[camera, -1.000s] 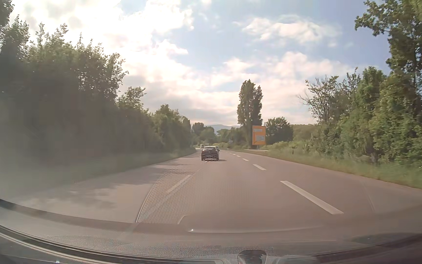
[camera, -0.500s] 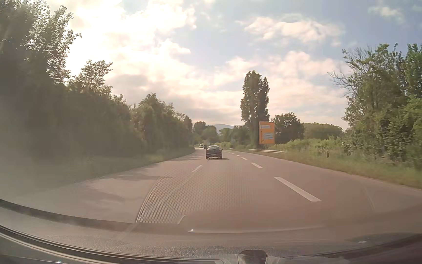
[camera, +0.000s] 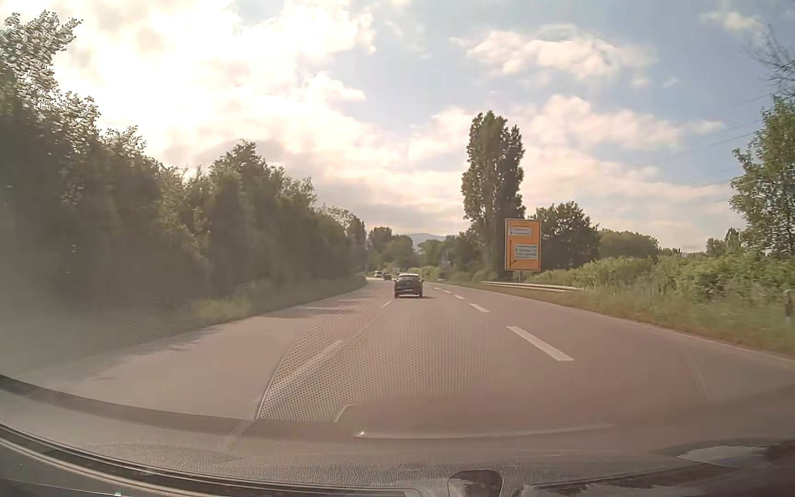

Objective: Follow the waypoints while adhering to traffic rules and regulations

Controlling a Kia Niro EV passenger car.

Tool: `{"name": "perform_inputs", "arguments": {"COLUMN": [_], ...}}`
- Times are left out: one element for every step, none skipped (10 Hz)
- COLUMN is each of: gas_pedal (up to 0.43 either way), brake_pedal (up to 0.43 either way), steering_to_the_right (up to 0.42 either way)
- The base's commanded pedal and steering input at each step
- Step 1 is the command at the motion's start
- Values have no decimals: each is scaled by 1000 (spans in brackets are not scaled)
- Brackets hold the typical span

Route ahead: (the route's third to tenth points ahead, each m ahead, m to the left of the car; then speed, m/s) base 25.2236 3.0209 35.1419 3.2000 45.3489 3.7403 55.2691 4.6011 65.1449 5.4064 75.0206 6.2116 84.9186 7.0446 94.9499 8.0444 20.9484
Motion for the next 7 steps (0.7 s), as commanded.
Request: {"name": "perform_inputs", "arguments": {"gas_pedal": [157,157,150,150,150,150,150], "brake_pedal": [0,0,0,0,0,0,0], "steering_to_the_right": [-5,-5,-6,-6,-6,-6,-6]}}
